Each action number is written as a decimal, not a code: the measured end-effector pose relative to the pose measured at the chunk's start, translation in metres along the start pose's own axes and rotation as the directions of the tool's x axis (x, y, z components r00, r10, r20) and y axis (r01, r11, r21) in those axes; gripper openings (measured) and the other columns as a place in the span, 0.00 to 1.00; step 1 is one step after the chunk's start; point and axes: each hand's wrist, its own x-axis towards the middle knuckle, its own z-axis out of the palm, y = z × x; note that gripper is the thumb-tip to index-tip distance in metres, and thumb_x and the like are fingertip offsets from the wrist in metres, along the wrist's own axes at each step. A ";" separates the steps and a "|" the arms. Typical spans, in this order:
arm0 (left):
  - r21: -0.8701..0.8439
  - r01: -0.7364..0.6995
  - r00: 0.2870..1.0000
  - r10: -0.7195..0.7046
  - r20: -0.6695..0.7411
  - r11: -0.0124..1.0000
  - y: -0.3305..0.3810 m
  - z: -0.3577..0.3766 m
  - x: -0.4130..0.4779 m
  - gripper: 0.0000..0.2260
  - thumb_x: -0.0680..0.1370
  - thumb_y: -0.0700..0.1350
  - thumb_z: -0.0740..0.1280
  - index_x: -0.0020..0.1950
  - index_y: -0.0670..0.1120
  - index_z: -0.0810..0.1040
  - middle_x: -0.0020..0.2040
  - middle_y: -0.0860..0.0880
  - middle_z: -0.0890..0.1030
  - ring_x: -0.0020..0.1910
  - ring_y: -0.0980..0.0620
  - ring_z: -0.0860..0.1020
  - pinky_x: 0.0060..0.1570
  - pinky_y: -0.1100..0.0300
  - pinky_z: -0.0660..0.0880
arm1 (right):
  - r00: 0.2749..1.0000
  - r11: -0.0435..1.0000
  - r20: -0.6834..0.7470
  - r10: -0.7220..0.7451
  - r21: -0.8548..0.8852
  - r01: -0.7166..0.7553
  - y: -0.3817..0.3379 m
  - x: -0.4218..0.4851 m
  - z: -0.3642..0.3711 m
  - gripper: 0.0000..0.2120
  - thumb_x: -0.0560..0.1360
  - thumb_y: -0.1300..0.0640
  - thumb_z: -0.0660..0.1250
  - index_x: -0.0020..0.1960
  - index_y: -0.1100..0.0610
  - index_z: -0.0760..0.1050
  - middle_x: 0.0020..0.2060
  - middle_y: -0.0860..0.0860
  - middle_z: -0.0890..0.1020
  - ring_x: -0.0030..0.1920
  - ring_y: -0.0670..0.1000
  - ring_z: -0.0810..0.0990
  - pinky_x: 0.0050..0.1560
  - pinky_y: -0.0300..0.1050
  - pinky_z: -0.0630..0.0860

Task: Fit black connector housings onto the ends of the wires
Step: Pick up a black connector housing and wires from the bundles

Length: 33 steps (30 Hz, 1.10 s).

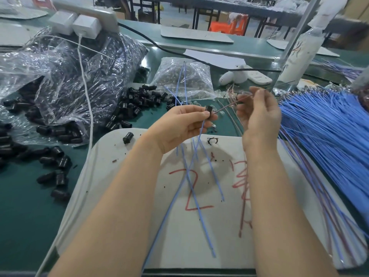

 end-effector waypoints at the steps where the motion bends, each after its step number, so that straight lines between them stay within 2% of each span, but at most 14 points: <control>1: 0.007 -0.013 1.000 0.013 -0.014 1.000 0.000 0.000 0.001 0.05 0.78 0.36 0.63 0.46 0.43 0.77 0.44 0.47 0.84 0.37 0.57 0.80 0.45 0.66 0.78 | 1.000 0.997 -0.003 -0.007 0.071 0.007 -0.001 0.001 -0.002 0.10 0.82 0.59 0.57 0.46 0.54 0.75 0.32 0.48 0.82 0.30 0.45 0.78 0.34 0.36 0.75; 3: 0.019 -0.049 0.998 0.050 -0.037 0.999 -0.001 0.000 0.002 0.05 0.78 0.35 0.63 0.47 0.42 0.78 0.43 0.47 0.84 0.38 0.56 0.80 0.45 0.66 0.77 | 0.996 0.998 0.091 0.011 0.066 -0.017 0.001 -0.001 0.001 0.08 0.81 0.60 0.59 0.46 0.54 0.74 0.34 0.50 0.82 0.33 0.45 0.79 0.36 0.37 0.76; 6: 0.069 -0.085 0.991 0.092 -0.099 0.994 -0.003 0.001 0.003 0.05 0.77 0.35 0.64 0.45 0.43 0.78 0.38 0.50 0.84 0.36 0.57 0.80 0.45 0.65 0.77 | 0.964 0.960 0.264 0.033 -0.278 0.044 0.011 -0.008 0.011 0.08 0.79 0.62 0.62 0.43 0.55 0.76 0.36 0.51 0.82 0.34 0.44 0.81 0.38 0.37 0.77; 8: 0.134 -0.093 0.980 0.115 -0.162 0.987 -0.004 0.001 0.005 0.05 0.77 0.36 0.65 0.44 0.44 0.77 0.38 0.50 0.83 0.37 0.56 0.80 0.47 0.63 0.77 | 0.960 0.899 0.280 -0.015 -0.417 0.136 0.016 -0.010 0.014 0.09 0.79 0.61 0.63 0.41 0.55 0.77 0.35 0.51 0.81 0.35 0.45 0.80 0.42 0.41 0.78; 10: 0.248 -0.097 0.962 0.155 -0.223 0.964 -0.005 0.000 0.006 0.04 0.77 0.37 0.66 0.45 0.46 0.77 0.43 0.47 0.83 0.41 0.53 0.80 0.51 0.59 0.76 | 0.971 0.902 0.217 -0.097 -0.393 0.177 0.014 -0.010 0.014 0.10 0.80 0.60 0.62 0.41 0.55 0.76 0.33 0.48 0.80 0.33 0.42 0.79 0.41 0.39 0.78; 12: 0.447 -0.104 0.934 0.241 -0.263 0.888 -0.007 0.000 0.007 0.03 0.77 0.40 0.68 0.46 0.47 0.77 0.44 0.46 0.83 0.42 0.53 0.79 0.51 0.59 0.74 | 0.975 0.917 0.130 -0.181 -0.335 0.215 0.009 -0.009 0.010 0.10 0.80 0.60 0.61 0.41 0.54 0.75 0.32 0.47 0.80 0.31 0.39 0.78 0.37 0.34 0.76; 14: 0.618 -0.113 0.910 0.331 -0.250 0.778 -0.009 -0.001 0.007 0.02 0.76 0.42 0.69 0.47 0.49 0.78 0.43 0.50 0.82 0.43 0.55 0.79 0.50 0.65 0.73 | 0.971 0.916 0.090 -0.220 -0.324 0.238 0.006 -0.009 0.008 0.10 0.81 0.59 0.60 0.42 0.55 0.74 0.34 0.48 0.80 0.31 0.39 0.78 0.36 0.33 0.75; 16: 0.701 -0.124 0.901 0.376 -0.217 0.702 -0.011 0.000 0.007 0.03 0.76 0.42 0.68 0.48 0.49 0.79 0.41 0.55 0.80 0.42 0.58 0.77 0.45 0.74 0.70 | 0.968 0.908 0.090 -0.235 -0.335 0.251 0.006 -0.010 0.009 0.09 0.81 0.59 0.60 0.43 0.56 0.73 0.34 0.49 0.80 0.31 0.39 0.78 0.37 0.33 0.75; 18: 0.744 -0.127 0.896 0.398 -0.198 0.656 -0.012 0.001 0.006 0.04 0.76 0.41 0.68 0.49 0.49 0.80 0.39 0.56 0.79 0.40 0.60 0.75 0.40 0.77 0.67 | 0.965 0.900 0.107 -0.239 -0.348 0.261 0.006 -0.011 0.010 0.10 0.81 0.59 0.60 0.42 0.55 0.73 0.34 0.48 0.79 0.32 0.39 0.78 0.37 0.33 0.75; 20: 0.775 -0.134 0.892 0.416 -0.178 0.618 -0.013 0.001 0.006 0.04 0.76 0.41 0.68 0.49 0.49 0.80 0.39 0.56 0.79 0.40 0.60 0.76 0.40 0.78 0.66 | 0.960 0.886 0.125 -0.249 -0.370 0.278 0.007 -0.011 0.011 0.10 0.81 0.59 0.60 0.42 0.56 0.73 0.33 0.47 0.79 0.33 0.40 0.79 0.38 0.34 0.76; 24: 0.809 -0.143 0.888 0.435 -0.149 0.570 -0.013 0.001 0.006 0.05 0.76 0.40 0.68 0.50 0.48 0.80 0.40 0.57 0.79 0.42 0.59 0.76 0.42 0.78 0.67 | 0.941 0.813 0.178 -0.287 -0.475 0.338 0.010 -0.009 0.009 0.09 0.81 0.57 0.60 0.44 0.58 0.74 0.34 0.48 0.79 0.37 0.48 0.80 0.44 0.46 0.79; 30: 0.844 -0.145 0.897 0.429 -0.109 0.516 -0.014 0.002 0.004 0.05 0.76 0.41 0.68 0.50 0.49 0.80 0.43 0.54 0.80 0.46 0.55 0.77 0.50 0.65 0.71 | 0.917 0.737 0.201 -0.345 -0.546 0.398 0.010 -0.009 0.007 0.09 0.81 0.56 0.60 0.43 0.56 0.74 0.33 0.47 0.79 0.37 0.48 0.80 0.46 0.49 0.79; 33: 0.852 -0.148 0.893 0.438 -0.103 0.503 -0.012 0.003 0.003 0.05 0.76 0.42 0.68 0.52 0.48 0.80 0.45 0.51 0.81 0.47 0.55 0.77 0.50 0.63 0.72 | 0.926 0.731 0.228 -0.303 -0.568 0.379 0.010 -0.010 0.008 0.09 0.80 0.55 0.61 0.43 0.57 0.75 0.35 0.50 0.80 0.38 0.51 0.81 0.48 0.53 0.79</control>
